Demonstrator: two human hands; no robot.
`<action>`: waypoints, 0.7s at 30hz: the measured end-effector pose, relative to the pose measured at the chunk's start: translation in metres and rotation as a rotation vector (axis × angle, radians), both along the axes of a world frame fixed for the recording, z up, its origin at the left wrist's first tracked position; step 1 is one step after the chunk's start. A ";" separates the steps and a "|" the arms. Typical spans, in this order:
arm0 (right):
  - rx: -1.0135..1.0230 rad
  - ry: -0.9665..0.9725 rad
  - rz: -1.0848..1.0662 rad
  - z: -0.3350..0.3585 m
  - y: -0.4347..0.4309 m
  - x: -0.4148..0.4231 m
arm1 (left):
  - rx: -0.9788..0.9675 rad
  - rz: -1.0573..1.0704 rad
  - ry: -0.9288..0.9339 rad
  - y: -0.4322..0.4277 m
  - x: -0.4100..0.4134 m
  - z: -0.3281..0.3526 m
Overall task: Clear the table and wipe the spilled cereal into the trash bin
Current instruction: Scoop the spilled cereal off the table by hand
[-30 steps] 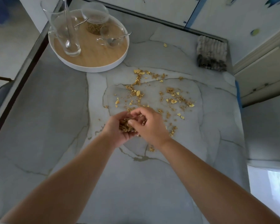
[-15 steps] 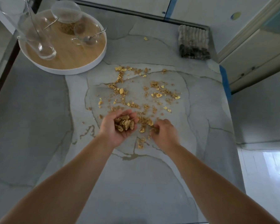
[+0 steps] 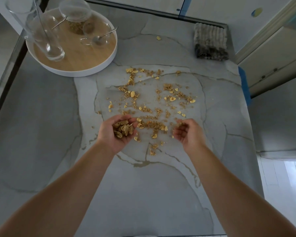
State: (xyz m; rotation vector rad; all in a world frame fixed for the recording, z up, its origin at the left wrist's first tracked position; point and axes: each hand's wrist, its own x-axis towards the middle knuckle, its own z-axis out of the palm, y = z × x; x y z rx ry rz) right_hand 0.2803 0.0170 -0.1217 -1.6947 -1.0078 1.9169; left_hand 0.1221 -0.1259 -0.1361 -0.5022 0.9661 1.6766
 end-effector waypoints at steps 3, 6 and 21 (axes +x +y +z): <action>-0.159 0.261 -0.204 0.005 0.006 0.007 | 0.000 0.005 0.003 0.000 0.001 0.000; -0.123 0.172 -0.157 0.001 0.011 0.007 | 0.003 -0.003 -0.003 0.001 0.002 0.001; 0.815 -0.514 1.548 -0.007 -0.023 -0.003 | -0.023 0.064 -0.015 -0.002 -0.004 0.000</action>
